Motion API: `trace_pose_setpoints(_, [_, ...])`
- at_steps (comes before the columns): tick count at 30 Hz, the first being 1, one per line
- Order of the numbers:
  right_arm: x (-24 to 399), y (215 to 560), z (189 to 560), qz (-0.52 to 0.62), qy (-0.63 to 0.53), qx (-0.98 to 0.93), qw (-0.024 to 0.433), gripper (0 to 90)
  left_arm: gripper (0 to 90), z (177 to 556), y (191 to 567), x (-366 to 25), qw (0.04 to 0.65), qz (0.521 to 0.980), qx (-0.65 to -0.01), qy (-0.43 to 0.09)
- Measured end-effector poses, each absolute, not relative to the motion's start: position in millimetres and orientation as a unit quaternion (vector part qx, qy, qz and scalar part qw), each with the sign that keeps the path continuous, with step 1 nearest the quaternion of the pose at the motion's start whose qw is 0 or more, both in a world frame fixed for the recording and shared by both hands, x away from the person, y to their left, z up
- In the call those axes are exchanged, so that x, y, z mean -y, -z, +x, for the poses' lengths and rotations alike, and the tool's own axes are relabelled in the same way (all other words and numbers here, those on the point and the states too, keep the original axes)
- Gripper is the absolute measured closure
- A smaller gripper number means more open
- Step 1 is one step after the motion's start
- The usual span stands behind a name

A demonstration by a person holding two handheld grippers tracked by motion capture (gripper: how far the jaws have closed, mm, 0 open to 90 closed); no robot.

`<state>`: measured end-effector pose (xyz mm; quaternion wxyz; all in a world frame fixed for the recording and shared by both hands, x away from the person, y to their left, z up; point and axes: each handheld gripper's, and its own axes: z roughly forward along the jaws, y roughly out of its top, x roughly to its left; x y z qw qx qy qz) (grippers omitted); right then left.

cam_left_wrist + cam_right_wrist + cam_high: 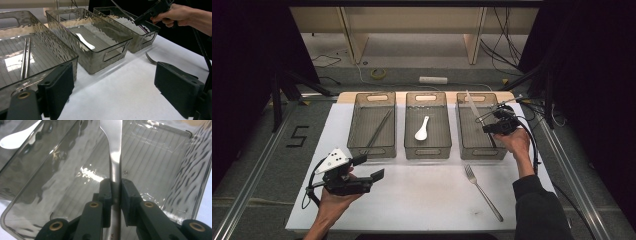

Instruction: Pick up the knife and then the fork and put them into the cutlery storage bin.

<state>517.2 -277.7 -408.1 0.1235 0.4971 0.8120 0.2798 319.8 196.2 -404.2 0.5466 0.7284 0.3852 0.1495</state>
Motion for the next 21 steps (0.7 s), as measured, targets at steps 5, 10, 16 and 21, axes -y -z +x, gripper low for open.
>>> trace_pose_setpoints(5, [275.1, 410.8, 518.3, 0.502, -0.272, -0.811, 0.128, 80.0, 15.5, 319.7, 404.2, -196.4, 0.547, 0.728, -0.385, -0.149])
trace_pose_setpoints(10, [271.2, 412.7, 519.5, 0.508, -0.271, -0.808, 0.121, 63.1, 15.5, 319.7, 404.4, -196.9, 0.547, 0.728, -0.385, -0.149])
trace_pose_setpoints(16, [267.5, 400.3, 513.5, 0.492, -0.277, -0.812, 0.144, 53.5, 15.5, 319.7, 404.6, -195.8, 0.546, 0.73, -0.384, -0.148])
trace_pose_setpoints(21, [269.0, 394.2, 506.4, 0.482, -0.286, -0.815, 0.145, 47.0, 15.5, 320.5, 405.2, -196.1, 0.543, 0.732, -0.384, -0.146])
